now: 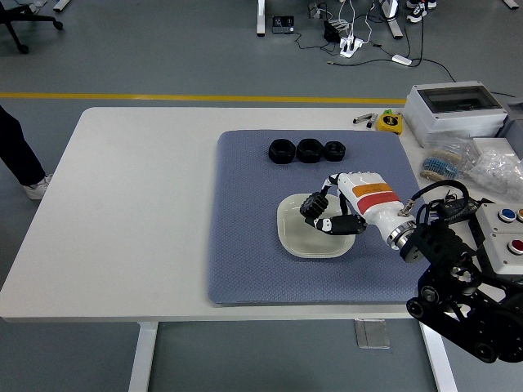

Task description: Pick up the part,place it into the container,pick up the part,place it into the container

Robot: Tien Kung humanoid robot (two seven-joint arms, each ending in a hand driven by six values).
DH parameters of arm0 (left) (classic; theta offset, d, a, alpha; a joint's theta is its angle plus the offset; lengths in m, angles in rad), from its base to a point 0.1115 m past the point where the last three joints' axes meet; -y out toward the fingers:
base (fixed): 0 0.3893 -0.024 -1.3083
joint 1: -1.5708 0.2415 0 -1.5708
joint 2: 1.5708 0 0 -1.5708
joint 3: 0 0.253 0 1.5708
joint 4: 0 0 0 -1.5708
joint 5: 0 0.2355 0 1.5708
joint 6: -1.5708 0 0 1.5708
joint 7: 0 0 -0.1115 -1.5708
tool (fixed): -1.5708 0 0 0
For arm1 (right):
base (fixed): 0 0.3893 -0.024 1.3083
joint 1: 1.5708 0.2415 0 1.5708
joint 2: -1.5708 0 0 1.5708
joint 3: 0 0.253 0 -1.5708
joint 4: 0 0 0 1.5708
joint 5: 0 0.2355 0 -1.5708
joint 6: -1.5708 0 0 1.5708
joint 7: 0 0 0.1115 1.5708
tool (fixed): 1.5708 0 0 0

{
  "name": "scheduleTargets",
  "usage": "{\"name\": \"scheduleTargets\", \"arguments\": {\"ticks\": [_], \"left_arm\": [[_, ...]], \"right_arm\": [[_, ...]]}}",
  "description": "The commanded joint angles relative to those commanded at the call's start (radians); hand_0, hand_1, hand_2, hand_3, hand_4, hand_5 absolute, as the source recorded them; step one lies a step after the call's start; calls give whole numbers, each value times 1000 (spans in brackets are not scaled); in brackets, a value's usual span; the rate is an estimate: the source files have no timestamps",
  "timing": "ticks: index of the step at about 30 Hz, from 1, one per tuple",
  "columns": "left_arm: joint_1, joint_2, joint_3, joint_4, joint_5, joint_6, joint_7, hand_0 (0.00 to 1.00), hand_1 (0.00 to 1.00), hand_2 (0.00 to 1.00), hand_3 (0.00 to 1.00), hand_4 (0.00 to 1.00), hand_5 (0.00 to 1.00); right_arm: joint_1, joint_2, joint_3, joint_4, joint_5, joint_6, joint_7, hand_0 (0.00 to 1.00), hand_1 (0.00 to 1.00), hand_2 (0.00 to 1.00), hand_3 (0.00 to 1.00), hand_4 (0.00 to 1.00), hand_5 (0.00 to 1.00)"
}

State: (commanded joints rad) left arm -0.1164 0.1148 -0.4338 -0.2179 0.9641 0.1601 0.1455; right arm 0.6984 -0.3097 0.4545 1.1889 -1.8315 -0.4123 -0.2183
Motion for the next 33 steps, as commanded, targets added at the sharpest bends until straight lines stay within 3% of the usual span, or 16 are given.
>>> {"name": "scheduleTargets", "arguments": {"ticks": [2,3,7,14,15,20,22,26,27,32,33], "left_arm": [[0,0,2,0,-5,1,0,692,702,740,644,668,657],[0,0,4,0,-9,2,-1,692,702,739,644,668,655],[0,0,6,0,-10,1,-1,692,702,739,644,668,655],[0,-1,1,0,-4,1,-1,692,703,739,644,669,655],[0,-1,0,0,-3,1,-1,693,704,738,644,670,657],[0,-1,0,1,-4,2,-1,693,704,738,644,670,657],[0,-1,-2,1,-1,1,0,693,703,738,644,669,654],[0,-2,-3,1,2,1,1,693,703,738,644,669,654],[0,-2,-3,1,2,1,1,693,704,738,644,669,655],[1,-3,-5,1,3,2,2,693,704,738,644,669,655],[2,-3,-7,1,5,2,2,692,703,739,644,668,655]], "right_arm": [[4,2,-3,-4,3,13,-9,77,119,286,853,998,698],[5,2,-3,-6,1,25,-12,72,115,327,953,998,791],[2,-1,5,-14,-2,38,-10,72,115,327,953,998,791],[-9,-14,45,-6,-5,-1,-10,71,119,359,971,998,801],[-10,-15,53,-7,-6,-9,-10,68,119,357,910,998,799],[-9,-20,88,-19,-9,-28,-9,68,119,357,910,998,799],[-5,-21,94,-37,-9,-37,-6,103,140,358,851,998,772],[-2,-20,109,-94,-8,-58,4,103,140,358,851,998,772],[-4,-20,114,-111,-10,-65,7,153,212,386,789,998,716],[-16,-24,141,-181,1,-92,19,153,212,386,789,998,716],[-17,-25,143,-190,6,-93,20,172,219,402,746,998,700]]}}
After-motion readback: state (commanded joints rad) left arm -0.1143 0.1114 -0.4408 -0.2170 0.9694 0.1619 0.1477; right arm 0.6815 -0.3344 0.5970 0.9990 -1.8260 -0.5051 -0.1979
